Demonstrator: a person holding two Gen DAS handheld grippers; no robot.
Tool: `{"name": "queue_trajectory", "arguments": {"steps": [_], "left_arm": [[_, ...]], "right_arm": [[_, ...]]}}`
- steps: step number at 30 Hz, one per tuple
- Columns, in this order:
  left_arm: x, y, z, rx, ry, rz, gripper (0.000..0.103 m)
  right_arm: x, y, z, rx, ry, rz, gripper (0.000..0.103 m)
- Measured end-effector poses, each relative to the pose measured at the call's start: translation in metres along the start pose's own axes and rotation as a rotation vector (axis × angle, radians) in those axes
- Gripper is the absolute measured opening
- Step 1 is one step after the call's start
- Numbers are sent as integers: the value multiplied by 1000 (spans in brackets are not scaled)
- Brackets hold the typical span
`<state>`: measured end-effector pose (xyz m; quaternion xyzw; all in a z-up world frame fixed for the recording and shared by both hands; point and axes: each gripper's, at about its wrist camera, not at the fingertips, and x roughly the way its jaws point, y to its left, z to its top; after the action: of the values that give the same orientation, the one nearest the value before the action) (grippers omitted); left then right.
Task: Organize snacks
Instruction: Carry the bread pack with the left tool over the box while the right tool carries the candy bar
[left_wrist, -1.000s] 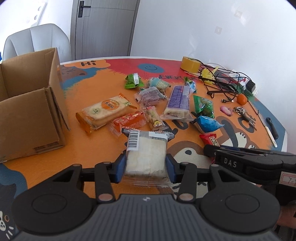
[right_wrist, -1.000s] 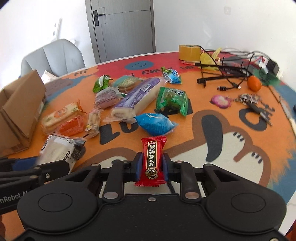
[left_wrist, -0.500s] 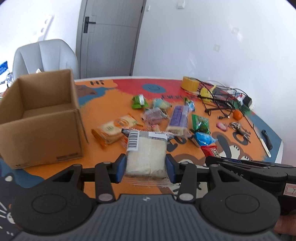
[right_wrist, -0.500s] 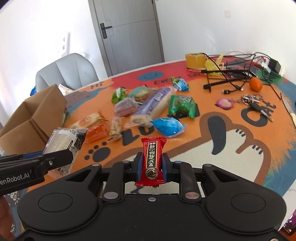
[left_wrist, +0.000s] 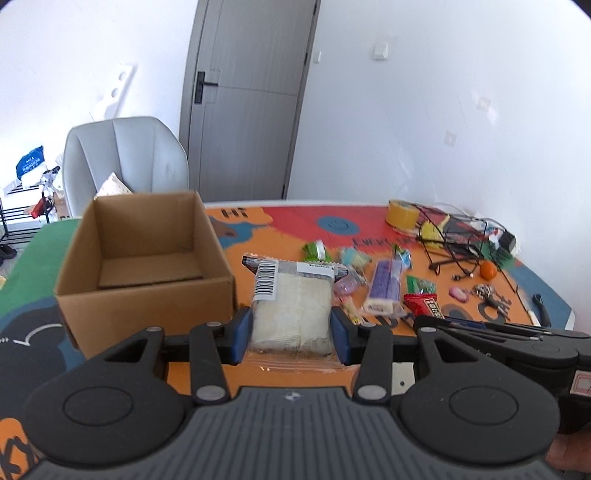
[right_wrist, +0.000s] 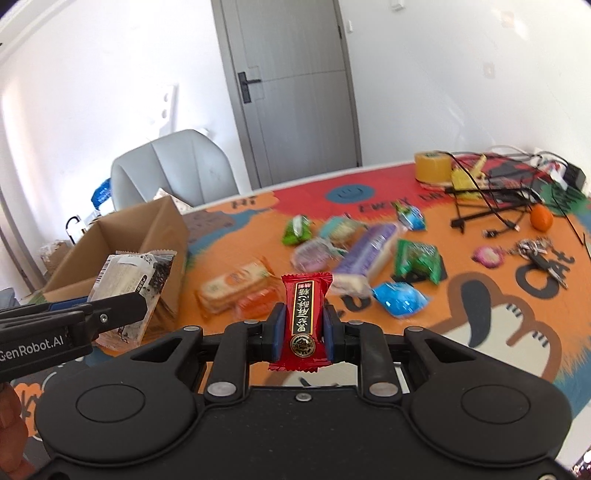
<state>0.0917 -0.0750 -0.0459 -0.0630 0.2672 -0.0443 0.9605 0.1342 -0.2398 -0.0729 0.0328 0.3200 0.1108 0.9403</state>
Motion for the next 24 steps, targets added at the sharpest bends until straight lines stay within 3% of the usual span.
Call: {"name": "queue_trajectory", "arguments": {"steps": [14, 24], "left_arm": [[-23, 31, 21, -31, -92, 74, 44], [-16, 59, 32, -64, -114, 133, 44]], "right_arm": [[2, 38, 22, -62, -52, 76, 22], [12, 65, 34, -92, -77, 123, 22]]}}
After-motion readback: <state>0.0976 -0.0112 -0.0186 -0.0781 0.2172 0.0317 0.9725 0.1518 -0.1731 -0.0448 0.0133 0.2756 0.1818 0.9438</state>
